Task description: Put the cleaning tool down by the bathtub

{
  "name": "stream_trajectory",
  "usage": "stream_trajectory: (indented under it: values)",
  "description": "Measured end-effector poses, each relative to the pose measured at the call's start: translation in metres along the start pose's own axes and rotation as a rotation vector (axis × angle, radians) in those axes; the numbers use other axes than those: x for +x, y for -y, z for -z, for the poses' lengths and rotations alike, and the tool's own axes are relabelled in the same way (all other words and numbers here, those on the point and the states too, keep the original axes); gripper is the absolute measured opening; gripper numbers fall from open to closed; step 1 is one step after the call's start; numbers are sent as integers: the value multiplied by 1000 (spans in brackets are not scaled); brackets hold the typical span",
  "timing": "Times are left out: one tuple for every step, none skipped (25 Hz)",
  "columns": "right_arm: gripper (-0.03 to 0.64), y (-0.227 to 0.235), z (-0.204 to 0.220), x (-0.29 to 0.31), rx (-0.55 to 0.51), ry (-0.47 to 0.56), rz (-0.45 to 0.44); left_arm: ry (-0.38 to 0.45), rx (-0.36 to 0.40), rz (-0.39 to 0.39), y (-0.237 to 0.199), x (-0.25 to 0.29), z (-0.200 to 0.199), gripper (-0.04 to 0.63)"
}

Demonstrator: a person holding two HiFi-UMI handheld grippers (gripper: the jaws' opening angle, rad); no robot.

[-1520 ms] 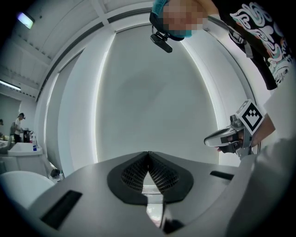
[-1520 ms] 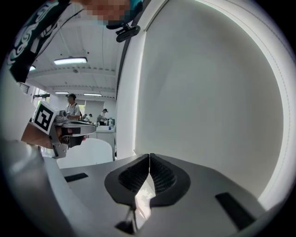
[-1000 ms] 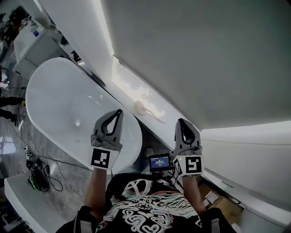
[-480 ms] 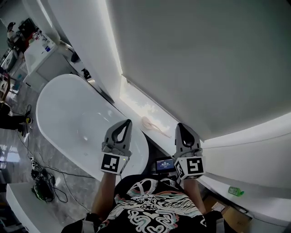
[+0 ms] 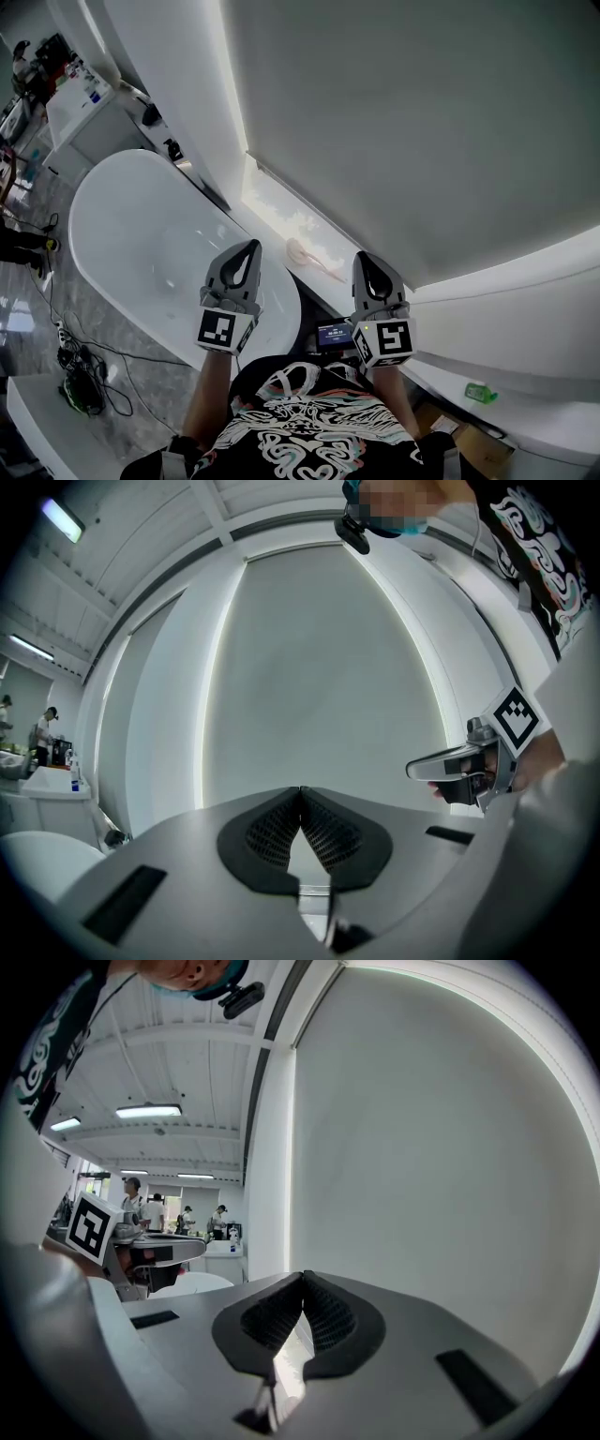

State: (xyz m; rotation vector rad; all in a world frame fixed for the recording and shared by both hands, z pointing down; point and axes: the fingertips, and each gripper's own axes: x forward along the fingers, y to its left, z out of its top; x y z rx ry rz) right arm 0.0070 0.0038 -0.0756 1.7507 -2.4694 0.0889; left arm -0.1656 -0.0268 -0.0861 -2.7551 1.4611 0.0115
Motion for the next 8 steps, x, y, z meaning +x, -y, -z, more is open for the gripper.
stream_trajectory:
  values:
    - [26, 0, -1, 0, 4, -1, 2, -9, 1, 2, -1, -1, 1, 17]
    - [26, -1, -2, 0, 7, -2, 5, -2, -3, 5, -1, -1, -1, 17]
    - [27, -1, -3, 0, 8, -1, 6, 17, -10, 6, -2, 0, -5, 17]
    - [26, -1, -4, 0, 9, -1, 7, 33, -10, 7, -1, 1, -9, 17]
    - [26, -1, -3, 0, 9, 0, 8, 40, -2, 10, 0, 3, -11, 17]
    - [27, -1, -3, 0, 9, 0, 9, 40, 8, 13, 0, 4, -11, 17]
    - [26, -1, -2, 1, 8, -1, 9, 37, 18, 16, 1, 5, -11, 17]
    - [27, 0, -2, 1, 8, -1, 10, 33, 28, 19, 2, 6, -10, 17]
